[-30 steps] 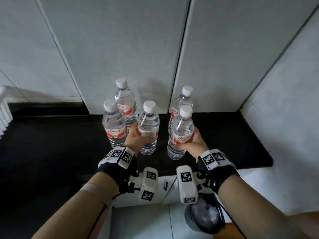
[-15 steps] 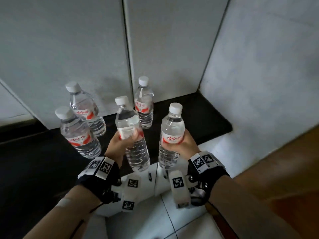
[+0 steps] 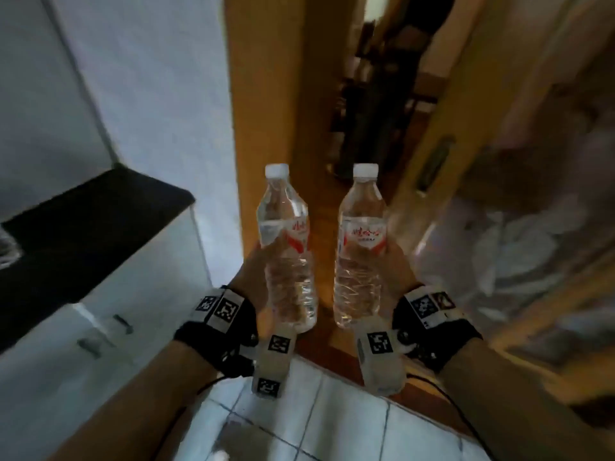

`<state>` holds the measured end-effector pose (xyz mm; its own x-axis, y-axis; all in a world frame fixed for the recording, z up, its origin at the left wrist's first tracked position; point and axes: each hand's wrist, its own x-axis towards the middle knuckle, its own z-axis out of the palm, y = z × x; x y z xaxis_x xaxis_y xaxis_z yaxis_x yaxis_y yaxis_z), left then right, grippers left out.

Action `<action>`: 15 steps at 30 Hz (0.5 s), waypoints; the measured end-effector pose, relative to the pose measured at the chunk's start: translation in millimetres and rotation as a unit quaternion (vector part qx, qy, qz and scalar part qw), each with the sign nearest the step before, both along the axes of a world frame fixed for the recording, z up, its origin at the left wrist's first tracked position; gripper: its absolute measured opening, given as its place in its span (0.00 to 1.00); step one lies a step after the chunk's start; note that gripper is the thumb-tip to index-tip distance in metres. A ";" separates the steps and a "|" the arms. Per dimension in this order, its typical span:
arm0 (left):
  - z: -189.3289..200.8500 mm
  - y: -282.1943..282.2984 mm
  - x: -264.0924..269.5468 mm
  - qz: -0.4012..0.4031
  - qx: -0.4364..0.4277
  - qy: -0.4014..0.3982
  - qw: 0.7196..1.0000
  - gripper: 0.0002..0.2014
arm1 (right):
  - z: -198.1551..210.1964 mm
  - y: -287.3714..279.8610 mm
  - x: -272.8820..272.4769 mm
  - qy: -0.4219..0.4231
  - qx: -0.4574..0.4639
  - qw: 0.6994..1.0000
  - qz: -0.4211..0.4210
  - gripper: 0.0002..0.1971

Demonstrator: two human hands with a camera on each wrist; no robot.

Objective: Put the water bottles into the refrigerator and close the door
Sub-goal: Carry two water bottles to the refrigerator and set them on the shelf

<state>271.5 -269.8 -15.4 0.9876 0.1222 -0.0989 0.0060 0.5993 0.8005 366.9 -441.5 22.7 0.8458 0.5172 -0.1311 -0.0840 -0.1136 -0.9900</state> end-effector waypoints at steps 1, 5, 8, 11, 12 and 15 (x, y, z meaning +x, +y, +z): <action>4.9 -39.8 16.3 -0.033 0.004 0.009 0.999 0.28 | 5.7 -45.7 0.0 0.008 0.003 0.999 -0.036 0.29; 24.4 -190.4 68.3 -0.129 0.050 0.026 0.990 0.24 | 19.8 -210.7 1.2 0.005 0.027 0.985 -0.170 0.22; 19.1 -281.6 111.5 -0.094 0.122 0.007 0.988 0.40 | 23.4 -316.4 4.0 -0.013 0.042 0.960 -0.277 0.16; 27.9 -374.0 136.5 -0.180 0.129 -0.016 0.975 0.24 | 27.5 -403.2 4.3 -0.017 0.045 0.933 -0.356 0.12; 30.2 -403.1 146.3 -0.207 0.132 -0.030 0.969 0.15 | 25.6 -429.6 6.6 -0.023 0.046 0.920 -0.388 0.13; 38.9 -489.8 174.0 -0.261 0.139 -0.061 0.953 0.22 | 18.9 -502.8 19.1 -0.033 0.044 0.889 -0.455 0.17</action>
<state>445.6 -759.7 23.6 0.9230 -0.3844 -0.0154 0.1428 0.3052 0.9415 386.0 -944.3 41.6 0.9235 -0.3792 -0.0581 -0.0422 0.0500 -0.9979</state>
